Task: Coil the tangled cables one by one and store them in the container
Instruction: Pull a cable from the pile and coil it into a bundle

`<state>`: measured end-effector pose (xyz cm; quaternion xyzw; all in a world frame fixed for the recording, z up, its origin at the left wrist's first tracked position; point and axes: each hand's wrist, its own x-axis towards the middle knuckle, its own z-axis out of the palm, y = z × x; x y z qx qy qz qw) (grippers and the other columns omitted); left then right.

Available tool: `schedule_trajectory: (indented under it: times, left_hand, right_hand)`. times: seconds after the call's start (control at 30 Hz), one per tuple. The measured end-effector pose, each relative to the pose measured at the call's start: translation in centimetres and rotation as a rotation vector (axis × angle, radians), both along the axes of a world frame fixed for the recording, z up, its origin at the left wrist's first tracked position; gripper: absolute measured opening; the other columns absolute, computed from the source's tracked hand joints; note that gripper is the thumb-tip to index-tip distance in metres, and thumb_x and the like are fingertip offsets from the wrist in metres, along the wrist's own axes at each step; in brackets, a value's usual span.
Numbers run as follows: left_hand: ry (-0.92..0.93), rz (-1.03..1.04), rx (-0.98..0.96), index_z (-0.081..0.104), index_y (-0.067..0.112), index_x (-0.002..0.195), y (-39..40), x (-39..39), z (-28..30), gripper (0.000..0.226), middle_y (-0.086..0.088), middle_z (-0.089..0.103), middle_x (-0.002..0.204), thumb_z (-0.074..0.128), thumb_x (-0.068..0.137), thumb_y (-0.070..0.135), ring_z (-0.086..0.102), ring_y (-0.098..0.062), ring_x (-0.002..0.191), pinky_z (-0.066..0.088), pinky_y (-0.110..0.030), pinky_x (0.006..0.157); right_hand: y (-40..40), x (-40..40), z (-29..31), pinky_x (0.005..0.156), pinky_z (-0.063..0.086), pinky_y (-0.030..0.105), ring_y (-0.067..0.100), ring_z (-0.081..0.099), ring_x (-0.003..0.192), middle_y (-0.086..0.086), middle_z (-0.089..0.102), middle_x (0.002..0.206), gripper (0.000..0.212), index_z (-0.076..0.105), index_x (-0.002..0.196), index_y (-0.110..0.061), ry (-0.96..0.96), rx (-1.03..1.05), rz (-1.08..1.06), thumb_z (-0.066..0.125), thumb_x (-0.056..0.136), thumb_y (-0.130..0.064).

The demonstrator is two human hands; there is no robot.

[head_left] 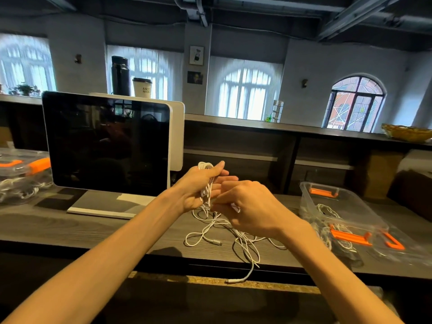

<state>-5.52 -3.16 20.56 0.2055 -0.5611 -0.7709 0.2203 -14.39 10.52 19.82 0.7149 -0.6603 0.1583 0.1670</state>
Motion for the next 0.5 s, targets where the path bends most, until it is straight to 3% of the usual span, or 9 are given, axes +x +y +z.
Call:
schedule_trajectory:
  times: [0.1, 0.2, 0.27, 0.37, 0.5]
  left_hand:
    - [-0.022, 0.086, -0.004, 0.072, 0.007, 0.095, 0.3, -1.0, -0.6, 0.025, -0.008, 0.068, 0.074, 0.066, 0.096, 0.031, 0.067, -0.017, 0.063, 0.058, -0.030, 0.059]
    - [-0.102, 0.128, -0.282, 0.064, 0.011, 0.082, 1.0, -0.9, -1.1, 0.032, -0.006, 0.062, 0.070, 0.057, 0.101, 0.036, 0.060, -0.014, 0.059, 0.051, -0.027, 0.054]
    - [-0.129, -0.020, -0.353, 0.060, 0.017, 0.069, 1.6, -0.2, -0.9, 0.053, -0.002, 0.059, 0.064, 0.038, 0.105, 0.049, 0.054, -0.011, 0.053, 0.046, -0.023, 0.051]
    - [-0.162, -0.403, -0.250, 0.037, 0.018, 0.041, 0.9, 0.7, -0.4, 0.084, 0.000, 0.039, 0.044, 0.015, 0.086, 0.086, 0.034, -0.006, 0.032, 0.030, -0.014, 0.036]
    - [-0.137, -0.668, -0.074, 0.021, 0.011, 0.058, -0.4, 0.8, -0.6, 0.089, -0.002, 0.028, 0.049, 0.027, 0.068, 0.099, 0.025, -0.006, 0.034, 0.028, -0.013, 0.035]
  right_hand:
    - [-0.4, 0.8, 0.1, 0.065, 0.057, 0.035, 0.013, 0.065, 0.079, -0.010, 0.072, 0.096, 0.014, 0.081, 0.098, -0.027, 0.031, -0.100, -0.001, 0.069, 0.096, -0.032]
    - [-0.5, 0.8, 0.7, 0.068, 0.059, 0.032, 0.014, 0.069, 0.081, -0.005, 0.074, 0.100, 0.018, 0.080, 0.103, -0.026, 0.022, -0.190, 0.007, 0.077, 0.090, -0.038]
    - [-0.4, 0.3, 1.2, 0.068, 0.060, 0.034, 0.014, 0.068, 0.081, -0.004, 0.071, 0.099, 0.026, 0.079, 0.098, -0.023, -0.043, -0.247, -0.012, 0.079, 0.084, -0.045]
    - [-0.2, -0.5, 1.9, 0.065, 0.058, 0.028, 0.010, 0.062, 0.079, -0.011, 0.063, 0.091, 0.041, 0.073, 0.088, -0.023, -0.205, -0.284, -0.005, 0.069, 0.079, -0.062]
    - [-0.2, -1.3, 2.1, 0.071, 0.051, 0.011, 0.002, 0.059, 0.093, -0.018, 0.055, 0.102, 0.022, 0.070, 0.097, -0.027, -0.280, -0.230, 0.044, 0.083, 0.083, -0.037]
